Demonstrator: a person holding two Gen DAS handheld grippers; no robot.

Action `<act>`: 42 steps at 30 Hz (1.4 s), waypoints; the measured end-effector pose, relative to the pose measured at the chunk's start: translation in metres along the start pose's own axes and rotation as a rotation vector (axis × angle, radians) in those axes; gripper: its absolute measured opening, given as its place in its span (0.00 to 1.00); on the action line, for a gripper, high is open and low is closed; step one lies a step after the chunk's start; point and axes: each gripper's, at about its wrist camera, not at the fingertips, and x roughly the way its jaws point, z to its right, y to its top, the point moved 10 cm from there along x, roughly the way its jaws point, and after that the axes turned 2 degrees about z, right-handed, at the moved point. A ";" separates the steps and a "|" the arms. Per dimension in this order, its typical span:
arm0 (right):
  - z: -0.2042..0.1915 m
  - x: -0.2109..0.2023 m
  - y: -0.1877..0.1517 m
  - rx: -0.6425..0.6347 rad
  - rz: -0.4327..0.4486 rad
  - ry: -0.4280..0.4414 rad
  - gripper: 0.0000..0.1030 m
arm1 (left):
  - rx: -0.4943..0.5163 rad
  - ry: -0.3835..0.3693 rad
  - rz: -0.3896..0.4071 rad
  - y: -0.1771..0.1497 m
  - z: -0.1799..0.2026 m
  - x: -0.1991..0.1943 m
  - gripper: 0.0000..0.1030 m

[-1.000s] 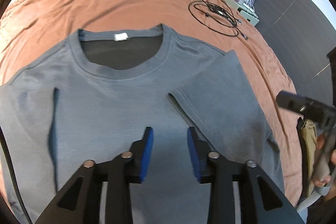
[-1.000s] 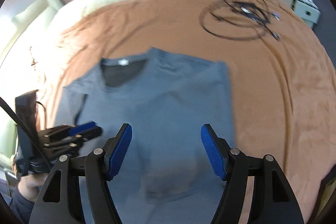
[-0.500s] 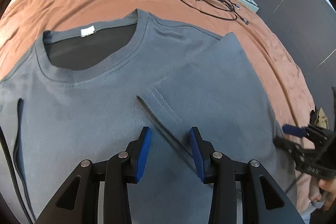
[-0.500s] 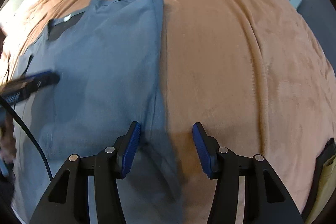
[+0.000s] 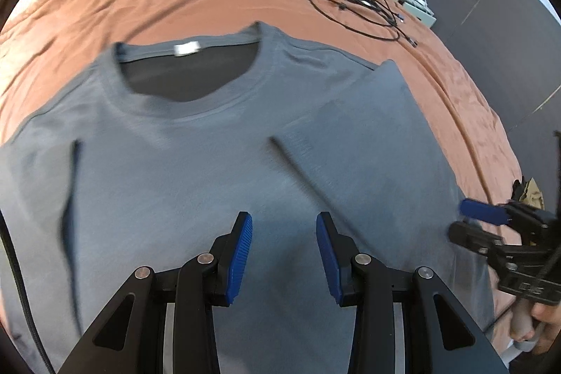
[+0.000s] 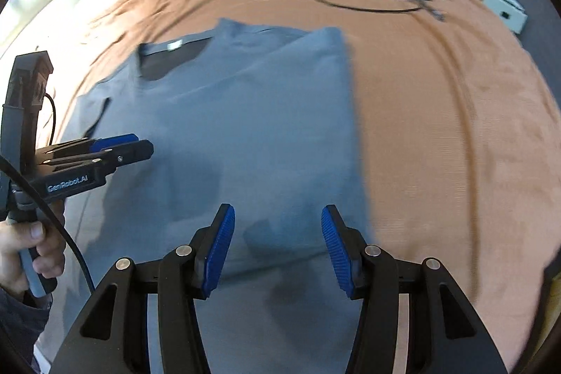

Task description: Fold small clothes

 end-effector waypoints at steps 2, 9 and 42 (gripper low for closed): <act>-0.008 0.012 -0.005 -0.001 -0.020 0.010 0.36 | -0.011 0.011 0.004 -0.007 -0.012 -0.016 0.39; -0.011 0.021 -0.025 0.026 -0.051 -0.003 0.31 | -0.079 0.056 0.038 -0.036 -0.060 -0.081 0.39; -0.011 -0.248 -0.204 0.079 0.227 0.001 1.00 | -0.192 0.125 0.271 -0.261 -0.116 -0.339 0.94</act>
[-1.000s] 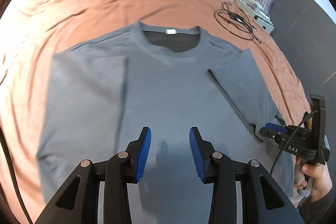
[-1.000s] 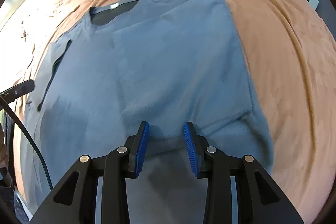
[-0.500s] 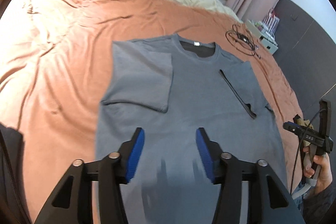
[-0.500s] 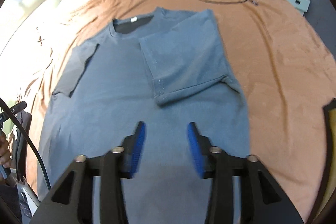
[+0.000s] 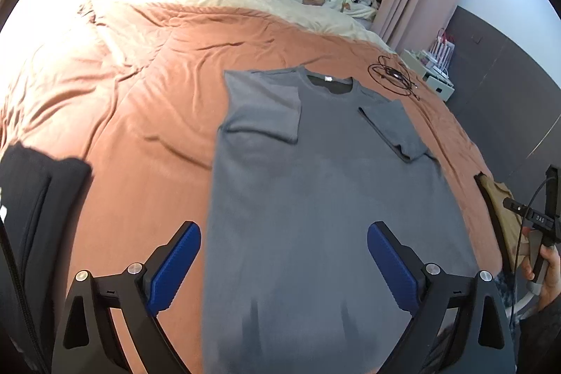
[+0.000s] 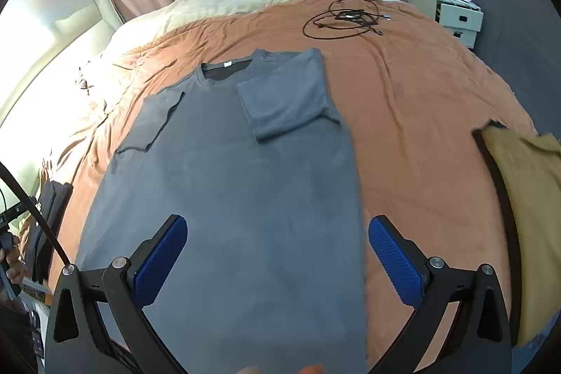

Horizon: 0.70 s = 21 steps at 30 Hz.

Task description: Fold small clothes

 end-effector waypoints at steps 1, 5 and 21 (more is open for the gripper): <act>0.002 -0.006 -0.004 0.003 -0.001 0.003 1.00 | -0.001 0.000 0.001 -0.007 -0.002 -0.004 0.94; 0.013 -0.032 -0.029 0.007 0.019 0.001 1.00 | -0.005 0.008 0.014 -0.037 -0.008 -0.023 0.94; 0.063 -0.068 -0.147 0.111 0.039 0.046 0.79 | -0.085 0.028 0.009 -0.160 -0.053 -0.058 0.83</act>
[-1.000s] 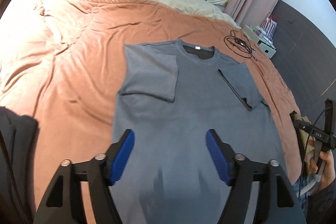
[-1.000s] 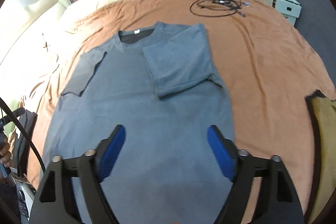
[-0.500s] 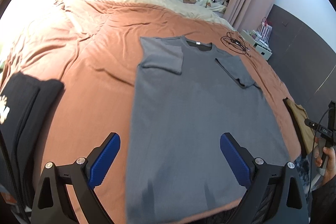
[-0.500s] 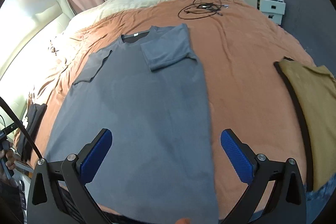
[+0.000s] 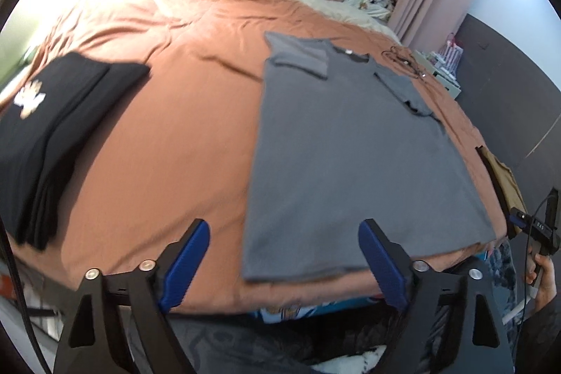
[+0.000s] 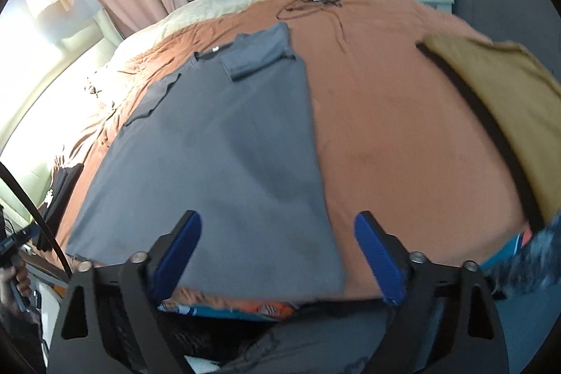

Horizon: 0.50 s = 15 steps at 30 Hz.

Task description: Fold small clothes

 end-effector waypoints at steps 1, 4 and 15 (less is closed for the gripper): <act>0.004 -0.001 -0.004 0.010 -0.005 0.003 0.77 | -0.008 -0.002 -0.004 -0.005 -0.002 0.000 0.82; 0.018 -0.003 -0.016 0.054 -0.016 0.022 0.73 | -0.038 -0.013 -0.011 -0.023 -0.011 -0.001 0.79; 0.057 0.001 -0.041 0.299 -0.014 0.223 0.60 | -0.175 -0.102 -0.032 -0.049 -0.023 0.011 0.75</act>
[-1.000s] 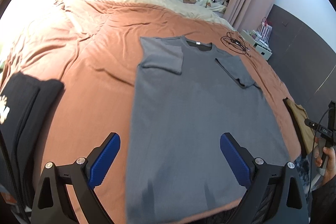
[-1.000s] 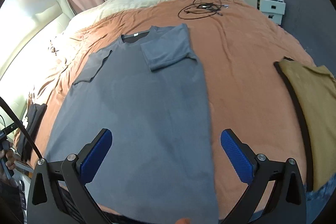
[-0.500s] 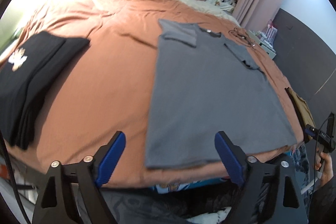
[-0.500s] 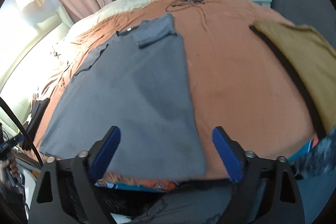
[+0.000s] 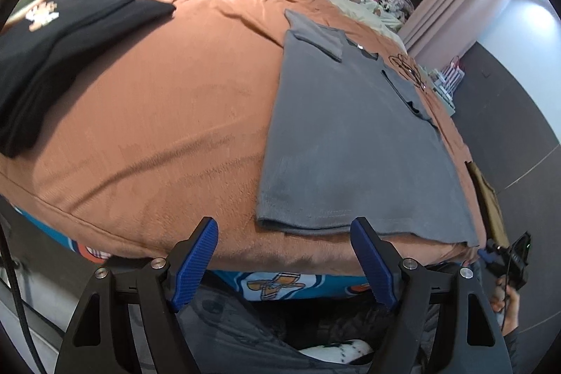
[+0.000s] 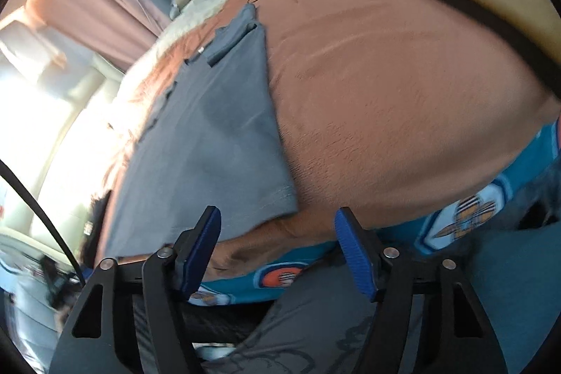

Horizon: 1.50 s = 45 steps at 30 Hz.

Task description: Fold small clothes

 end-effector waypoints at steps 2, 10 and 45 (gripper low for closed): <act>-0.001 0.003 0.001 0.022 0.001 0.040 0.59 | -0.018 -0.017 -0.010 0.000 0.000 0.004 0.73; 0.010 0.029 -0.011 0.158 -0.027 0.125 0.48 | -0.090 -0.069 -0.036 -0.002 0.001 0.021 0.72; 0.014 0.037 0.009 0.233 0.074 0.050 0.02 | -0.317 -0.206 -0.038 0.012 0.019 0.060 0.52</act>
